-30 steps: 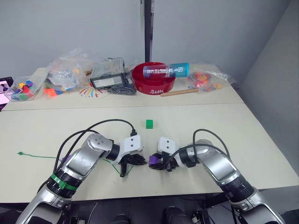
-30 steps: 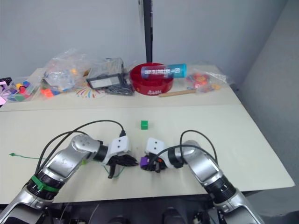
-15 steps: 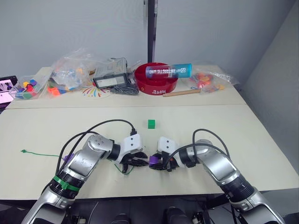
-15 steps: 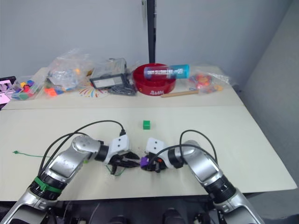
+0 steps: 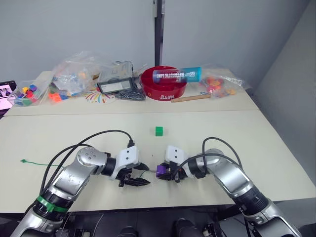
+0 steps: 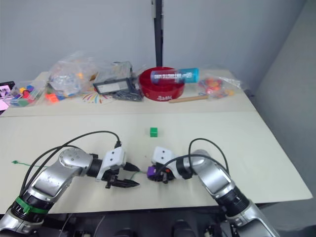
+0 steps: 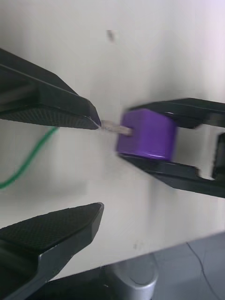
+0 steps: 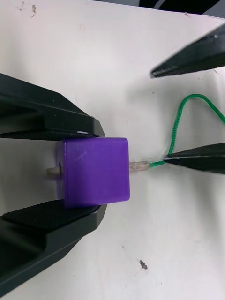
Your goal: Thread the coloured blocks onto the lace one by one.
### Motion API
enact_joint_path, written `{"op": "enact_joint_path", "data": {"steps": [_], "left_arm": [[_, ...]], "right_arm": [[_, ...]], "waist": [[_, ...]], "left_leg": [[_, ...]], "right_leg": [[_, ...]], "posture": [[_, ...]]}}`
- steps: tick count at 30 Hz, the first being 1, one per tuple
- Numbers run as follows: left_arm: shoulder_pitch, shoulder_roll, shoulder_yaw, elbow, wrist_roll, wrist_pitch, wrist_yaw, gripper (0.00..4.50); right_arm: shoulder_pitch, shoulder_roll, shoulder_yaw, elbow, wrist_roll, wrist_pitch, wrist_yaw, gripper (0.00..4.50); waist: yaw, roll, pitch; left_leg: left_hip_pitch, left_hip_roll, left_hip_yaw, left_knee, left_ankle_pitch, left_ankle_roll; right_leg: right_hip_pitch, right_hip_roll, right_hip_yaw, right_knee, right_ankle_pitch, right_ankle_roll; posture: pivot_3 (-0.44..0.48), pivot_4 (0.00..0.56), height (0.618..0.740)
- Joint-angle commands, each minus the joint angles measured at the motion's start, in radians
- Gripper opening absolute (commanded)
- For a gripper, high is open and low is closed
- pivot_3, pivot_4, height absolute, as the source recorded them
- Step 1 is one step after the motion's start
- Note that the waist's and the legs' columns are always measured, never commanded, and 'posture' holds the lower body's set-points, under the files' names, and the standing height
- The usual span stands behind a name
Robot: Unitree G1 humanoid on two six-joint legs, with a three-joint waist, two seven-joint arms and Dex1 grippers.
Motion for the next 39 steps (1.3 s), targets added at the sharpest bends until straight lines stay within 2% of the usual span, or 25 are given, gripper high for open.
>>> {"op": "enact_joint_path", "data": {"steps": [1,9,14,17,21,23,34,39], "left_arm": [[0.008,-0.004,0.039,-0.04,-0.021,-0.015,0.039,2.61],[0.038,-0.007,0.044,-0.025,-0.017,-0.03,0.078,2.61],[0.051,-0.011,0.006,0.016,0.004,-0.041,0.083,2.61],[0.056,-0.018,-0.021,0.036,0.022,-0.06,0.085,1.84],[0.051,-0.038,-0.027,0.057,0.023,-0.085,0.086,0.44],[0.036,-0.053,-0.03,0.076,0.031,-0.103,0.089,0.04],[-0.059,-0.097,-0.074,0.125,0.063,-0.158,0.072,0.04],[-0.098,-0.157,-0.12,0.132,0.074,-0.162,0.07,0.04]], "right_arm": [[0.028,-0.03,0.004,-0.016,0.008,0.025,-0.001,1.21],[0.027,-0.056,0.007,-0.017,0.022,0.026,0.001,1.21],[0.015,-0.053,0.008,-0.015,0.026,0.031,-0.002,1.21],[0.013,-0.052,0.008,-0.019,0.029,0.035,-0.005,1.21],[0.013,-0.054,0.008,-0.024,0.033,0.039,-0.01,1.21],[0.013,-0.055,0.009,-0.026,0.035,0.041,-0.013,1.21],[0.014,-0.052,0.013,-0.036,0.038,0.049,-0.022,1.21],[0.007,-0.037,0.024,-0.032,0.035,0.051,-0.029,1.21]], "waist": [[0.008,0.0,0.0],[0.019,0.0,0.0],[0.019,0.0,0.0],[0.019,0.0,0.0],[0.019,0.0,0.0],[0.02,0.0,0.0],[0.021,0.0,0.0],[0.019,0.0,0.0]], "left_leg": [[0.0,0.0,0.0,0.0,0.0,0.0],[-0.001,-0.001,0.0,0.0,0.0,0.0],[-0.001,-0.001,0.0,0.0,0.0,0.0],[-0.001,-0.001,0.0,0.0,0.0,0.0],[-0.001,-0.001,0.0,0.0,0.0,0.0],[-0.001,-0.001,0.0,0.0,0.0,0.0],[-0.001,-0.001,0.0,0.0,0.0,0.0],[-0.001,-0.001,0.0,0.0,0.0,0.0]], "right_leg": [[0.0,0.0,0.0,0.0,0.0,0.0],[0.0,-0.001,0.0,-0.001,0.0,0.0],[0.0,-0.001,0.0,-0.001,0.0,0.0],[0.0,-0.001,0.0,-0.001,0.0,0.0],[0.0,-0.001,0.0,-0.001,0.0,0.0],[0.0,-0.001,0.0,-0.001,0.0,0.0],[0.0,-0.001,0.0,-0.001,0.0,0.0],[0.0,-0.001,0.0,-0.001,0.0,0.0]], "posture": [[0.0,0.15,0.731],[0.0,0.15,0.731],[0.0,0.15,0.731],[0.0,0.15,0.731],[0.0,0.15,0.731],[0.0,0.15,0.731],[0.0,0.15,0.731],[0.0,0.15,0.731]]}}
